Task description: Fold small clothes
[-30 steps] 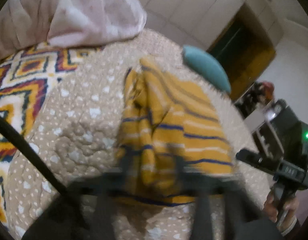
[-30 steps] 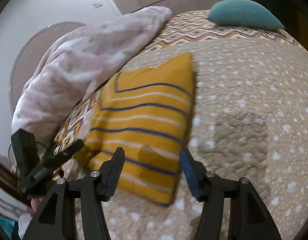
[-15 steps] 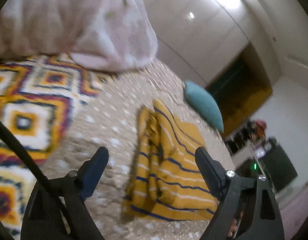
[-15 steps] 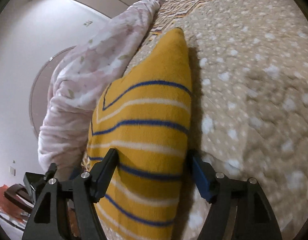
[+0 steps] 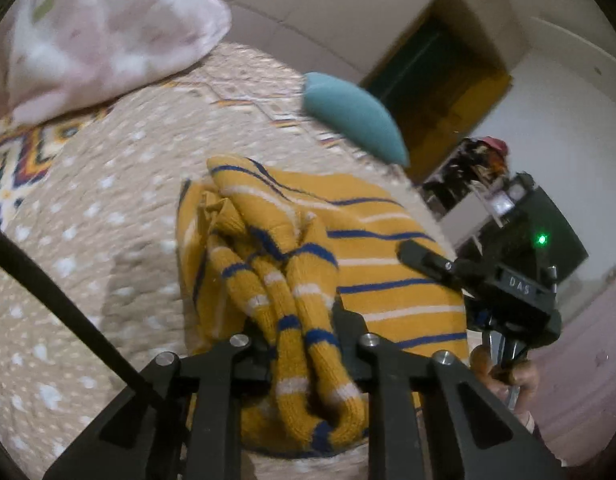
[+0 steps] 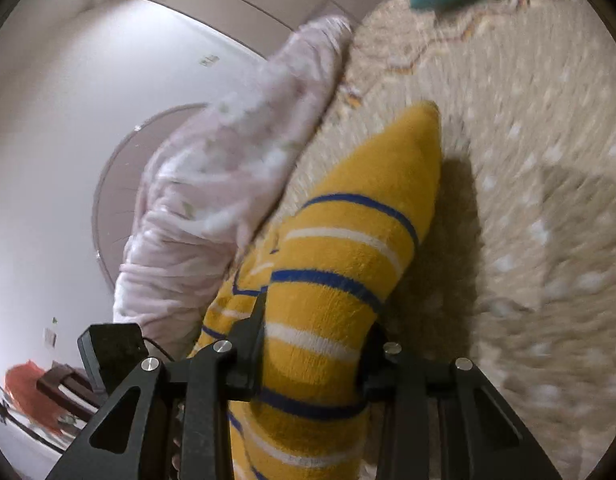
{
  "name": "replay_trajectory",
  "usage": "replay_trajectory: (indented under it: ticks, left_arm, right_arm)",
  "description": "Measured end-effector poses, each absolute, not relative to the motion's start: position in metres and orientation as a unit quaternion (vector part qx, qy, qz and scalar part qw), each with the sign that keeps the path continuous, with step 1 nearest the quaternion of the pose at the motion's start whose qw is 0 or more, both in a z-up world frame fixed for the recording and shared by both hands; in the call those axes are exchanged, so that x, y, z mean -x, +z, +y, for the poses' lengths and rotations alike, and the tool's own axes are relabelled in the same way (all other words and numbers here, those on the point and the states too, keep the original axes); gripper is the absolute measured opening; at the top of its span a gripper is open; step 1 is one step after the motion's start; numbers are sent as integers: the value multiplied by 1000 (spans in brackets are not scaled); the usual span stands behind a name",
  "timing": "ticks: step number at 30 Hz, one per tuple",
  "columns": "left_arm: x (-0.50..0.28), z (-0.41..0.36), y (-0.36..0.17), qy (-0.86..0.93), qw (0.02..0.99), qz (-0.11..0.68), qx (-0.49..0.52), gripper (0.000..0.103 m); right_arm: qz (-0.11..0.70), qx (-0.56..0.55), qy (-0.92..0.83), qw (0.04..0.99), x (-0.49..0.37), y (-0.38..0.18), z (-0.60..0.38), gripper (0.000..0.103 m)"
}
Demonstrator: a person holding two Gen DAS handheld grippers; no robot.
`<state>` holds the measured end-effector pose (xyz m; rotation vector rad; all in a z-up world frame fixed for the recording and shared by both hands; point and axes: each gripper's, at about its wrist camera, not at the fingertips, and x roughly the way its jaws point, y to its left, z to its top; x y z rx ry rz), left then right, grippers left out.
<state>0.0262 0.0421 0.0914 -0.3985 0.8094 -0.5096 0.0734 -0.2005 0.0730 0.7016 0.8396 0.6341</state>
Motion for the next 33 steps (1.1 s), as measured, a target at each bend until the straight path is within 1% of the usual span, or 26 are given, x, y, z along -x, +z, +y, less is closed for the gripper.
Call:
replay_trajectory:
  ticks: [3, 4, 6, 7, 8, 9, 11, 12, 13, 14, 15, 16, 18, 21, 24, 27, 29, 31, 33]
  left_arm:
    - [-27, 24, 75, -228, 866, 408, 178, 23]
    - [-30, 21, 61, -217, 858, 430, 182, 26]
    - [-31, 24, 31, -190, 840, 467, 200, 34]
    - [-26, 29, 26, -196, 836, 464, 216, 35]
    - [-20, 33, 26, -199, 837, 457, 224, 35]
    - [-15, 37, 29, -199, 840, 454, 221, 38]
    - [-3, 45, 37, -186, 853, 441, 207, 54]
    - [3, 49, 38, -178, 861, 433, 199, 57]
    - [9, 56, 39, -163, 871, 424, 187, 69]
    - [13, 61, 38, -143, 881, 415, 175, 79]
    - [17, 67, 36, -132, 887, 408, 171, 79]
    - [20, 75, 31, -136, 885, 402, 191, 79]
    - [21, 85, 28, -146, 882, 391, 218, 81]
    - [22, 83, 26, -142, 884, 393, 209, 82]
    - [19, 72, 28, -138, 890, 394, 182, 86]
    - [17, 66, 25, -130, 894, 398, 163, 87]
    - [17, 61, 23, -128, 895, 400, 152, 89]
    - [15, 57, 22, -128, 895, 403, 143, 91]
    - [13, 54, 22, -129, 895, 406, 135, 93]
  right_arm:
    - [389, -282, 270, 834, -58, 79, -216, 41]
    - [410, -260, 250, 838, -54, 71, -220, 42]
    - [447, -237, 222, 834, -51, 53, -222, 49]
    - [468, -219, 207, 831, -49, 43, -222, 51]
    - [466, -212, 206, 834, -43, 39, -224, 54]
    - [457, -213, 208, 838, -38, 41, -225, 55]
    - [432, -207, 200, 855, -24, 55, -233, 55]
    - [421, -200, 193, 863, -18, 62, -235, 55]
    - [405, -190, 186, 875, -13, 72, -237, 55]
    - [389, -181, 185, 884, -8, 82, -237, 55]
    - [377, -176, 187, 890, -5, 90, -236, 55]
    - [363, -169, 190, 897, -2, 100, -233, 55]
    - [347, -157, 198, 903, -2, 110, -223, 47]
    - [358, -160, 219, 893, -22, 108, -202, 37]
    - [391, -173, 240, 871, -53, 92, -178, 36]
    - [440, -176, 257, 843, -86, 62, -144, 35]
    - [446, -187, 275, 831, -96, 52, -129, 37]
    - [451, -197, 285, 822, -101, 52, -124, 40]
    - [452, -201, 292, 819, -99, 55, -127, 41]
